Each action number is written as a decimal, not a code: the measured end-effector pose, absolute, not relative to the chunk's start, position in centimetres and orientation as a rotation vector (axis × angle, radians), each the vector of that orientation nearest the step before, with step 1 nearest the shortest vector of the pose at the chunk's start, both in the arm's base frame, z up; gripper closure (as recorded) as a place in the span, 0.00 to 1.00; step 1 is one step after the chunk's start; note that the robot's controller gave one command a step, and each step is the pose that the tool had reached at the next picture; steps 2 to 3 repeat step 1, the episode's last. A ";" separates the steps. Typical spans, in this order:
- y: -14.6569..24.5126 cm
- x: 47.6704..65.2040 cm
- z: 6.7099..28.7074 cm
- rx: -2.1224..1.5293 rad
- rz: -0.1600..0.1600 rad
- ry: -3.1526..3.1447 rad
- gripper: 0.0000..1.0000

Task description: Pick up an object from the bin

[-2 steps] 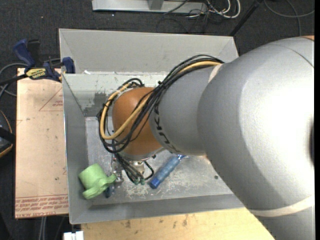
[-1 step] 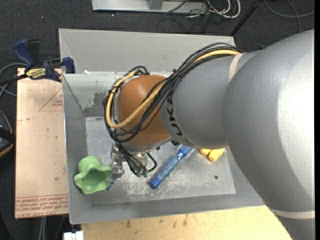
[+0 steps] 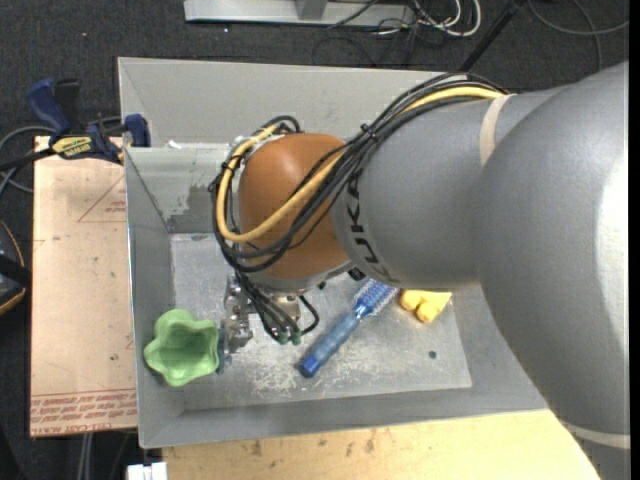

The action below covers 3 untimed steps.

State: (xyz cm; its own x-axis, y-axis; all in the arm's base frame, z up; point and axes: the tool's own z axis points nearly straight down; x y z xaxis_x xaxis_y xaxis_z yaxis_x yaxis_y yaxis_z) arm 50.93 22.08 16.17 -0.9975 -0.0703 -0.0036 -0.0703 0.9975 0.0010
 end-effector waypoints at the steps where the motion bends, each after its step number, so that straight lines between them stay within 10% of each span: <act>1: 22.1 51.0 17.3 -0.110 0.001 3.137 1.00; 3: 22.1 51.0 17.3 -0.110 0.001 3.137 1.00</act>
Offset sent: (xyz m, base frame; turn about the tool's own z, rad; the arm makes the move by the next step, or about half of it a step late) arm 0.0000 -0.0001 0.0116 0.0000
